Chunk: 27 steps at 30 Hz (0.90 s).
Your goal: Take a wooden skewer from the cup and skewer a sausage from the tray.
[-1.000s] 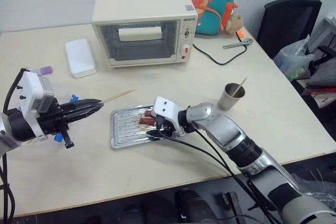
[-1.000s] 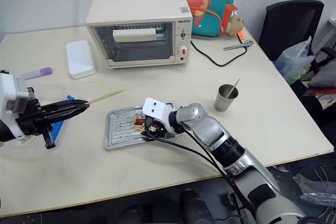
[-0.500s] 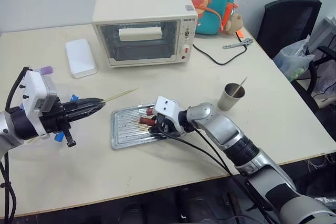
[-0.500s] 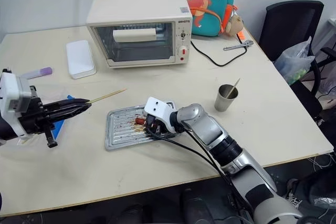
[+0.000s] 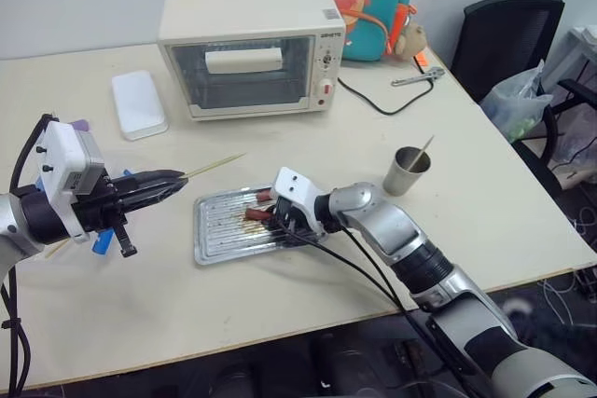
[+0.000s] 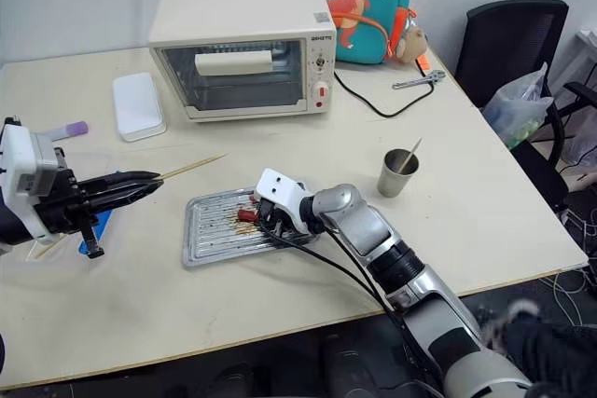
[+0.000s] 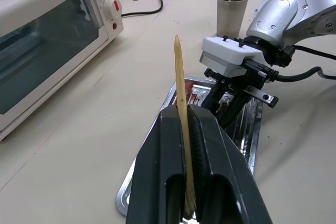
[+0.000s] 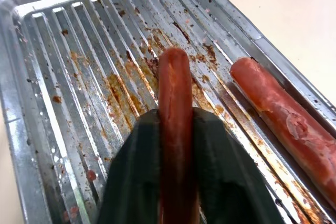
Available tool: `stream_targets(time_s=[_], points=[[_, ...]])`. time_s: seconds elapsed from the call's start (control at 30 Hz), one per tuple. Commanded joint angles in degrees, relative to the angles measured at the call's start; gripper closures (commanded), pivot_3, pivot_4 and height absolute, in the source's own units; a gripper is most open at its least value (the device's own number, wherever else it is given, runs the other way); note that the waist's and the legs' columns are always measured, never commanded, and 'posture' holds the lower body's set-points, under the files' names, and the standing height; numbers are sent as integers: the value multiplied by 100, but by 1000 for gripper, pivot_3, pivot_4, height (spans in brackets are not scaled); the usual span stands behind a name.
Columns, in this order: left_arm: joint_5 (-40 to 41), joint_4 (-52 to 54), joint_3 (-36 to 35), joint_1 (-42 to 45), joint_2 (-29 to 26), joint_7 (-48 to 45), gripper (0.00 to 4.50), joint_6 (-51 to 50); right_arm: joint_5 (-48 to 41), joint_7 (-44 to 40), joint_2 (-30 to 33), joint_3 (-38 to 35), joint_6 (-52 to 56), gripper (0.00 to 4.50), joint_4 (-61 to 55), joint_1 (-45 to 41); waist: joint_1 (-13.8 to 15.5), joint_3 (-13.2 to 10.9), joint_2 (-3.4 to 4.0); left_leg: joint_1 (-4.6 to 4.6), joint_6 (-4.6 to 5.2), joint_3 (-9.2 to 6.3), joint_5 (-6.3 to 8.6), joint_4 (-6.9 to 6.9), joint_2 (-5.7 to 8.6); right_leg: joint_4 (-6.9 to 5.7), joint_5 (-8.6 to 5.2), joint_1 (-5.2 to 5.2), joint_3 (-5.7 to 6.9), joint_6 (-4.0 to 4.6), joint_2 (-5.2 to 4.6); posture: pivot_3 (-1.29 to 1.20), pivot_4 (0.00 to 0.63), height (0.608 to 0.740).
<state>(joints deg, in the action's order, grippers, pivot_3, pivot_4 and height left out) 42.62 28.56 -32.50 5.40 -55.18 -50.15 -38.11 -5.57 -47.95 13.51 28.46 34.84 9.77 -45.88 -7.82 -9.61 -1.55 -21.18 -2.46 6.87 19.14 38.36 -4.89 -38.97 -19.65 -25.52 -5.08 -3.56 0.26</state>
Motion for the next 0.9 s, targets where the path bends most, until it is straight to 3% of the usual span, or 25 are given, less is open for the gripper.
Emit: stream_targets(time_s=[0.03, 0.4, 0.77, 0.9], points=[[-16, 38, -45, 57, -62, 18, 4500, 104, 100, -34, 7, -20, 18, 3845, -6, 55, -3, 0, 0, 0, 0, 0, 0, 0, 0, 0, 0, 0, 0, 0, 0, 0, 150, 740], [-23, -50, 71, 122, -107, -101, 4500, 117, -4, -349, 318, -134, 87, 3845, -456, -24, 0, 0, -1, -1, 0, -1, 0, -1, 1, 0, 0, 1, 2, 0, -1, 0, 150, 740], [3, -338, 539, 246, -379, -824, 4500, 215, -1155, -2467, 2344, -896, 775, 3845, -2066, -608, 6, -2, 2, -3, 0, -4, 0, -3, 1, 9, -1, 1, 2, 1, 1, 0, 150, 740], [58, -224, 1030, 580, -352, -954, 4500, 244, -1516, -3049, 3034, -1187, 911, 3845, -2318, -801, 32, -2, 1, -4, 1, -6, 0, -8, 3, 24, -1, 2, 3, 1, -1, 0, 150, 740]])
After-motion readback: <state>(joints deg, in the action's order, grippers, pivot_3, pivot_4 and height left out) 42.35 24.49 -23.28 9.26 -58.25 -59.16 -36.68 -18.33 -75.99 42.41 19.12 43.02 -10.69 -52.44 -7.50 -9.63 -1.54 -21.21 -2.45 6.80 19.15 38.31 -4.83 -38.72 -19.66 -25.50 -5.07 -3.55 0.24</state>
